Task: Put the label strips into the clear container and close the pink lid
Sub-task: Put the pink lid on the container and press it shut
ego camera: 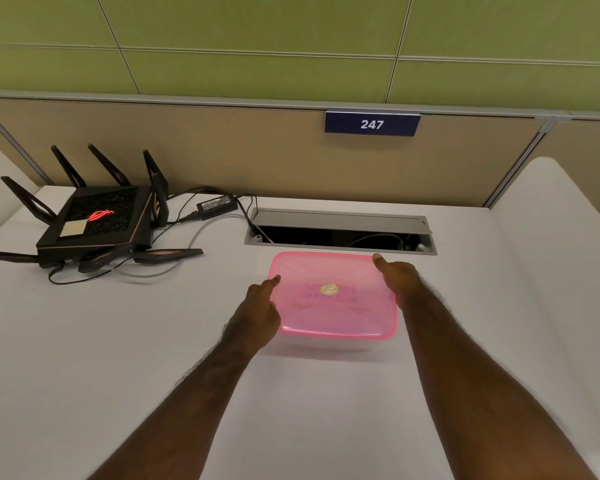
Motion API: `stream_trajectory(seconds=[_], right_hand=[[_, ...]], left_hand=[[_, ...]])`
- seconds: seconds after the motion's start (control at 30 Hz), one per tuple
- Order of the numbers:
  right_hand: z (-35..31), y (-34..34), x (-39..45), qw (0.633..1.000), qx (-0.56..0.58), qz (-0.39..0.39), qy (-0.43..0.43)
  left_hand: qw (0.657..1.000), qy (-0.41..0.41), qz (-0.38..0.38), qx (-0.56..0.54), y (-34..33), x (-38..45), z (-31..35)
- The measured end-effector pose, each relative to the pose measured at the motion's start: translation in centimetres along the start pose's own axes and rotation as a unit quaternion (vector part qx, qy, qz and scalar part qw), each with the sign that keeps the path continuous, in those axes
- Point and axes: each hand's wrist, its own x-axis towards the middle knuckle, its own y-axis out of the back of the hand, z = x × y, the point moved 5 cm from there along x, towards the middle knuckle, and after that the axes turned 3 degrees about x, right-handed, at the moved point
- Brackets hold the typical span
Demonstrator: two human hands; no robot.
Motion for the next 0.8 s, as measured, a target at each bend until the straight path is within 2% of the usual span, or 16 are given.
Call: stream_trajectory(seconds=[0.33,0.4,0.53,0.63,0.8], right_hand=[[1.3,0.2,0.6,0.994,0.082,-0.034,-0.066],[1.1,0.2,0.7,0.995,0.08,-0.028,-0.051],[0.6,0.2,-0.1,0.999,0.028,-0.015,0.028],[1.8,0.1,-1.6,0.998,0.007,-0.048,0.044],[5.4,1.1,-5.4,0.99,0.071,-0.123,-0.013]], left_hand=[[0.996,-0.037,0.05,0.065,-1.3,-0.1,1.7],[0.996,-0.03,0.055,0.065,-1.6,-0.4,1.1],[0.983,-0.019,0.093,0.155,-1.7,-0.3,0.8],[0.984,-0.014,0.079,0.161,-1.7,-0.1,0.6],[0.995,0.011,0.019,0.1,-1.0,0.5,0.6]])
